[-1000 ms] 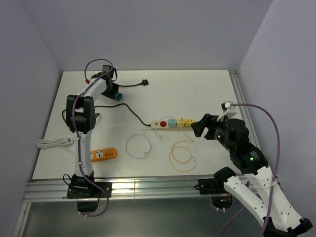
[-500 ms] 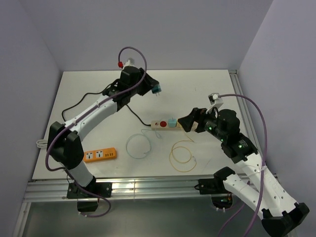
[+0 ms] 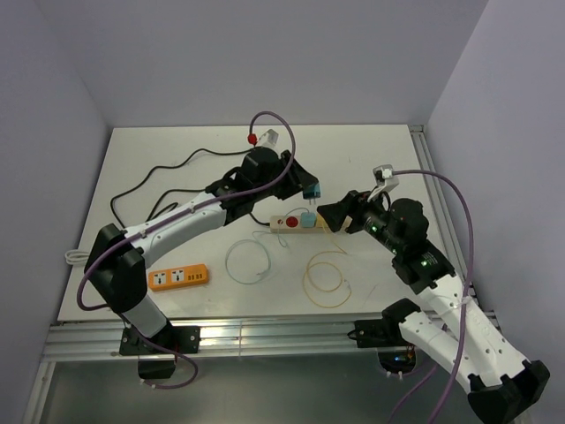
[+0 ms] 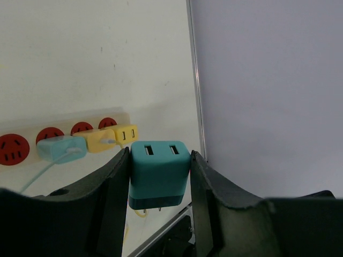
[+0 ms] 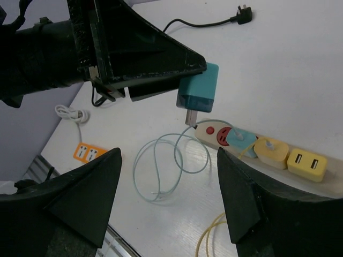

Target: Insert the plug

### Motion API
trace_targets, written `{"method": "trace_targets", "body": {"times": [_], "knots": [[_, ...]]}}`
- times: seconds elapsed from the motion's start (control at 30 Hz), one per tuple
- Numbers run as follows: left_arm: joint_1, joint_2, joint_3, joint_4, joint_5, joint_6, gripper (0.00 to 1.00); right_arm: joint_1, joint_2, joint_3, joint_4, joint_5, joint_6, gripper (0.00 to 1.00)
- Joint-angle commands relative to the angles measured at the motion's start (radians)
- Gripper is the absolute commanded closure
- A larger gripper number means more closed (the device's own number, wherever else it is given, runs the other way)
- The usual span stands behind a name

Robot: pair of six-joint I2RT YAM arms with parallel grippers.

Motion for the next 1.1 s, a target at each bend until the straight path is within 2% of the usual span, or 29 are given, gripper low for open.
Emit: {"method": "trace_targets", "body": {"times": [0.0,0.4,0.87,0.97,1.03,1.07], "knots": [[-0.006,-0.066,0.009,0.054,0.008,-0.02,1.0,-0.007,0.033,0.005,0.09,-0.02,0.011,0.22],[-0.043,-0.106,-0.011,0.059,0.008,-0.051,1.0,-0.007,0.104,-0.012,0.185,-0.012,0.008,0.28],[-0.051,-0.115,-0.034,0.079,0.049,-0.08,1.0,-0.007,0.208,-0.03,0.317,0.023,0.041,0.41],[-0.049,-0.117,-0.04,0.108,0.062,-0.088,1.0,-0.006,0.233,-0.036,0.342,0.05,0.048,0.46],[-0.049,-0.115,-0.046,0.117,0.086,-0.091,1.0,-0.007,0.259,-0.029,0.339,0.058,0.045,0.58],[-0.051,-0.118,-0.049,0.123,0.097,-0.092,1.0,-0.007,0.268,-0.023,0.331,0.058,0.044,0.82]]}}
